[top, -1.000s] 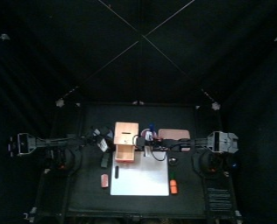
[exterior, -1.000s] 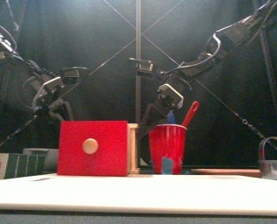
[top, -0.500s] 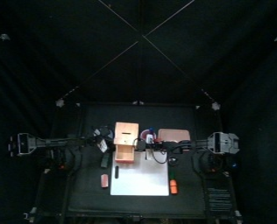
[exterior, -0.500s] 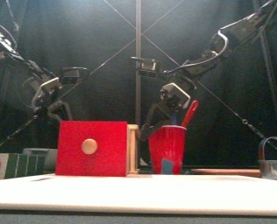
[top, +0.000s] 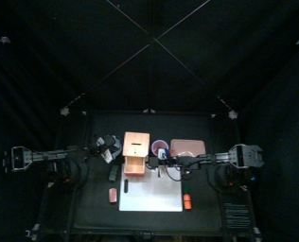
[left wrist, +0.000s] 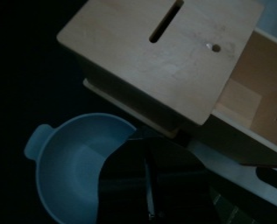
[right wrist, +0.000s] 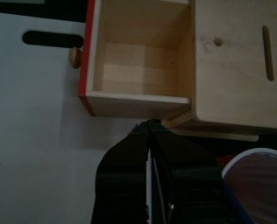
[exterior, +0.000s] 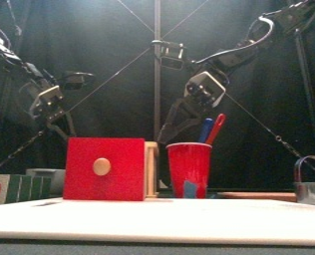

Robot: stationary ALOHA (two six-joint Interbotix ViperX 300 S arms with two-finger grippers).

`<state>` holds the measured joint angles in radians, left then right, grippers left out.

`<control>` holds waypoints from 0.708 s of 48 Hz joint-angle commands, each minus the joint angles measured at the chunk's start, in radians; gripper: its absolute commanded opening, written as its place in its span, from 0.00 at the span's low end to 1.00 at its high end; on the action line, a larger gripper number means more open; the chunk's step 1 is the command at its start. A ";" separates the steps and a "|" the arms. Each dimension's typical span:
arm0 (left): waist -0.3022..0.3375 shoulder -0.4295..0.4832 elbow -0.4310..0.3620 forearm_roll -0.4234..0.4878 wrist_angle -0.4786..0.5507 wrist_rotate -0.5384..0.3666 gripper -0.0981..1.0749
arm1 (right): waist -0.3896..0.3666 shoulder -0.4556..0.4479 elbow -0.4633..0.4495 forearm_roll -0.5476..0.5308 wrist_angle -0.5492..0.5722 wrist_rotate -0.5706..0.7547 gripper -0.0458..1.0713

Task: Fix drawer

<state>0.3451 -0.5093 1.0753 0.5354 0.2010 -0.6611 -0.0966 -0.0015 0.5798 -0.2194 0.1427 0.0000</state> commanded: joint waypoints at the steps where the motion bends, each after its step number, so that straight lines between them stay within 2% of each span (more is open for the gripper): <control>1: -0.003 -0.034 -0.009 -0.014 0.008 -0.002 0.28 | 0.014 -0.051 -0.006 0.000 -0.003 0.003 0.07; 4: -0.017 -0.055 -0.011 -0.031 0.023 -0.005 0.29 | 0.026 -0.061 0.000 0.000 -0.002 0.005 0.07; 8: -0.066 -0.077 -0.018 -0.071 0.069 -0.012 0.29 | 0.041 -0.081 0.011 0.002 -0.002 0.006 0.07; 13: -0.110 -0.098 -0.041 -0.153 0.189 -0.021 0.29 | 0.061 -0.109 0.031 0.008 0.006 0.009 0.07; 18: -0.118 -0.101 -0.083 -0.258 0.344 -0.067 0.32 | 0.069 -0.130 0.051 0.018 0.012 0.009 0.07; 21: -0.118 -0.098 -0.104 -0.293 0.413 -0.129 0.35 | 0.069 -0.138 0.063 0.026 0.014 0.009 0.07; 25: -0.120 -0.098 -0.118 -0.278 0.479 -0.236 0.41 | 0.069 -0.141 0.077 0.034 0.014 0.009 0.07; 30: -0.143 -0.098 -0.115 -0.232 0.518 -0.407 0.48 | 0.069 -0.140 0.094 0.035 0.014 0.009 0.07; 34: -0.190 -0.095 -0.107 -0.218 0.525 -0.525 0.53 | 0.069 -0.141 0.106 0.035 0.014 0.009 0.07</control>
<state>0.1948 -0.6090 0.9848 0.3007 0.7194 -1.1167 -0.0261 -0.1120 0.6872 -0.1871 0.1595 0.0107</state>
